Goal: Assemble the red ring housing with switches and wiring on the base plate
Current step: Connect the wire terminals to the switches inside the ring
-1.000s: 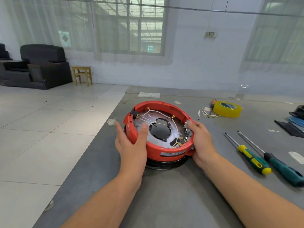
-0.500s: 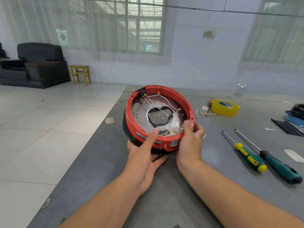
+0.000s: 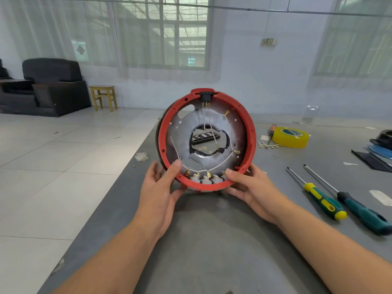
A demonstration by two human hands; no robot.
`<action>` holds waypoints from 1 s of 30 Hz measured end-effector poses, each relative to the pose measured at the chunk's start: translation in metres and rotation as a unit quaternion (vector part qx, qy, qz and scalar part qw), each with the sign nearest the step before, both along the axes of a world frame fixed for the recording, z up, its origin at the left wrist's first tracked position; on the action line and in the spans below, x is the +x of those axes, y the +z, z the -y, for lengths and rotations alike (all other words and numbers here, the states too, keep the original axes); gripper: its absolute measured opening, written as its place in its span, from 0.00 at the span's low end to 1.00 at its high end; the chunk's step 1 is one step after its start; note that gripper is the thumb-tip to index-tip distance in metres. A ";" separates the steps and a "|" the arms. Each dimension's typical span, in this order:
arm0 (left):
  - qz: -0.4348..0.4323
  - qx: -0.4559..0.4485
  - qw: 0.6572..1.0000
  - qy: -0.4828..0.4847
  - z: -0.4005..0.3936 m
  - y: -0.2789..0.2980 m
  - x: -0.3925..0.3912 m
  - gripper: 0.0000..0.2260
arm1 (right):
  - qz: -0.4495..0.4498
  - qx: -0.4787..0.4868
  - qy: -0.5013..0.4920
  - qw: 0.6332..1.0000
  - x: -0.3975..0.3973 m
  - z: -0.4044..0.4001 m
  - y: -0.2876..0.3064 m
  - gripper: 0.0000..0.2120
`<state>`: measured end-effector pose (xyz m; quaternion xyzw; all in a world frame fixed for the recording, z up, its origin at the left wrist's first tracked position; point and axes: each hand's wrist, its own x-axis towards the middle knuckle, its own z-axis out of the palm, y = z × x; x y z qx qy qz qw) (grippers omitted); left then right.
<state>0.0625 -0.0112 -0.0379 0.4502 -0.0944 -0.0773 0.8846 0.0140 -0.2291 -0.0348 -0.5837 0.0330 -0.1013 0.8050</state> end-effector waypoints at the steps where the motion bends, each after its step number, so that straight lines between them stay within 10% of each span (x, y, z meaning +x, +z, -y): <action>1: -0.002 -0.008 1.000 -0.002 0.003 0.000 -0.002 0.20 | 0.008 0.019 0.000 1.000 0.001 -0.004 -0.002 0.26; 9: -0.026 -0.017 0.990 -0.137 0.013 -0.015 -0.004 0.45 | 0.052 0.053 -0.001 0.997 0.005 -0.020 -0.015 0.20; 15: -0.068 -0.030 0.993 -0.095 0.012 -0.015 -0.001 0.42 | 0.049 -0.154 -0.122 0.979 0.002 -0.028 -0.012 0.43; 19: -0.082 -0.026 0.993 -0.079 0.013 -0.017 0.003 0.38 | 0.183 -0.403 -0.383 0.811 -0.007 -0.024 0.011 0.35; 24: -0.067 0.001 0.994 -0.089 0.014 -0.018 0.001 0.38 | 0.273 -0.688 -0.263 0.619 -0.008 -0.029 0.028 0.03; 30: -0.043 -0.005 0.993 -0.113 0.014 -0.021 0.001 0.40 | 0.176 -0.773 -0.193 0.578 -0.002 -0.039 0.027 0.07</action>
